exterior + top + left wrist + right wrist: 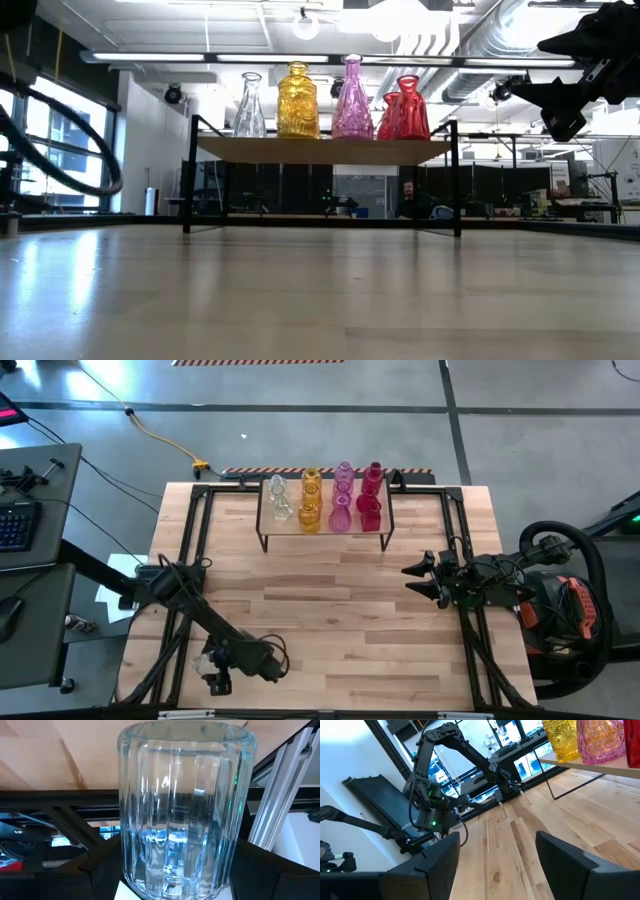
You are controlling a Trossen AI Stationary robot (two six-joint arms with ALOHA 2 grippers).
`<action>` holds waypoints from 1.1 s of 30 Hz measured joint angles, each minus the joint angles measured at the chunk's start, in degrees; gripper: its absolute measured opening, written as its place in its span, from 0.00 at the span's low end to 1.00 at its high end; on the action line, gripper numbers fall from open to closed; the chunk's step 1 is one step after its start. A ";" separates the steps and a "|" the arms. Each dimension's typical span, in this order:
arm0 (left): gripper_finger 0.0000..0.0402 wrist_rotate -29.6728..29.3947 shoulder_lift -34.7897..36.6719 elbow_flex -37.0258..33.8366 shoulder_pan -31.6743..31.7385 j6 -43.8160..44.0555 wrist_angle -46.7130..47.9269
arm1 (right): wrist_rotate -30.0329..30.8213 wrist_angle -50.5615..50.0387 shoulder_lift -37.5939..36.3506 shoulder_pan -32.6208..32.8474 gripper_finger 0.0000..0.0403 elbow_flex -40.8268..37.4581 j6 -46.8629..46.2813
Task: Sort vases onto shelf
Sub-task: Put the transparent vase aligned with the other transparent vases on the shelf
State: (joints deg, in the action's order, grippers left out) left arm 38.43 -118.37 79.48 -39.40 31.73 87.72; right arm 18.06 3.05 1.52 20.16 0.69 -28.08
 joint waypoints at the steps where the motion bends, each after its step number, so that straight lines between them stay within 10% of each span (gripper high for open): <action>1: 0.71 0.12 -0.43 0.00 0.00 -0.51 -0.03 | 0.00 -0.02 0.00 0.02 0.61 0.00 0.00; 33: 0.75 3.28 -5.11 0.00 0.85 -5.45 -3.27 | 0.00 -0.01 0.00 0.01 0.61 0.00 0.00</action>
State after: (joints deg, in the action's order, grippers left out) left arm 41.71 -123.48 79.48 -38.55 26.28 84.45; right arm 18.06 3.04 1.52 20.18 0.69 -28.08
